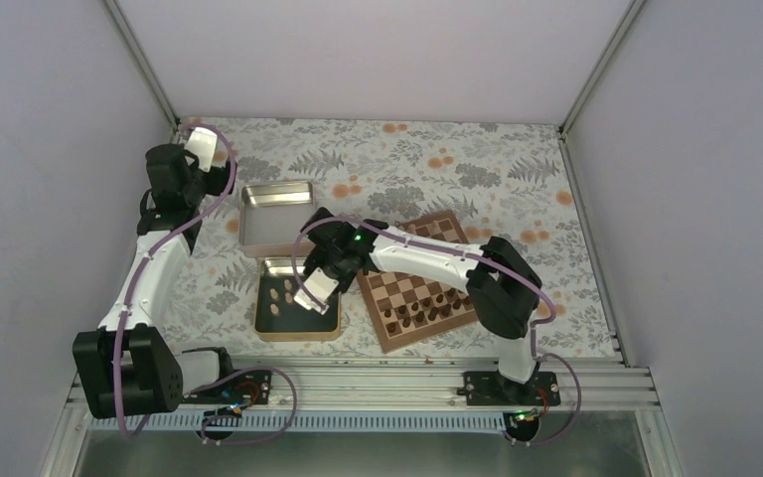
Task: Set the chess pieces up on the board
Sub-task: Pick up the chess piece from the storage box.
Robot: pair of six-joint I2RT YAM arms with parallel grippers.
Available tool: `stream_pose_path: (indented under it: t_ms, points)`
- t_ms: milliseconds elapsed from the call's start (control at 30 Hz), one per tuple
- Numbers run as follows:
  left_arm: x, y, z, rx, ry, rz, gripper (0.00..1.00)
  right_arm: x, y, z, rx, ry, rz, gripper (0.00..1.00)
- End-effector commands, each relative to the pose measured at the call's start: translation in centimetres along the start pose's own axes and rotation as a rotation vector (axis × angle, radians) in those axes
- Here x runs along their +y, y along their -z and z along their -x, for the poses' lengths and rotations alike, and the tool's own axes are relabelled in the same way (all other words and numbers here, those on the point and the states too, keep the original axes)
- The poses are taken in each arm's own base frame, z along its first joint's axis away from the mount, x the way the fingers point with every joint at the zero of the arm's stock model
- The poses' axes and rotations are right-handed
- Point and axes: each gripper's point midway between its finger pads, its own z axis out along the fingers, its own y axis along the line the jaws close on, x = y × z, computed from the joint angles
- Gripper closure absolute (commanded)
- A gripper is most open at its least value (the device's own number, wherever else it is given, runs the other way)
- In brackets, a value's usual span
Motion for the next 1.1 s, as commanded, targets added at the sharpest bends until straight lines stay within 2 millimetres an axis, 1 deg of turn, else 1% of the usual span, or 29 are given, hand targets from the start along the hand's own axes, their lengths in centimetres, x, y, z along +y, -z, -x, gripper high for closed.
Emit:
stream_pose_path:
  t_ms: [0,233,400,633,900,1067]
  points:
    - [0.7,0.5,0.6,-0.035,0.015,0.029,0.00,-0.2,-1.3,0.7,-0.032,0.154,0.029,0.64]
    - [0.6,0.4,0.4,-0.032,0.015,0.025,0.00,-1.9,-2.4,-0.5,0.004,0.187,0.007,0.63]
    - [0.7,0.5,0.5,-0.034,0.015,0.026,0.00,-2.6,-3.3,-1.5,0.034,0.199,0.006,0.64]
    - [0.7,0.6,0.5,-0.037,0.016,0.023,0.00,-2.3,-4.0,-2.8,0.071,0.198,0.040,0.65]
    - [0.7,0.5,0.3,-0.035,0.017,0.021,0.00,-2.1,-3.9,-4.1,0.110,0.216,0.047,0.66]
    - [0.7,0.6,0.4,-0.038,0.017,0.018,0.00,-2.1,-4.1,-4.6,0.132,0.239,0.051,0.66]
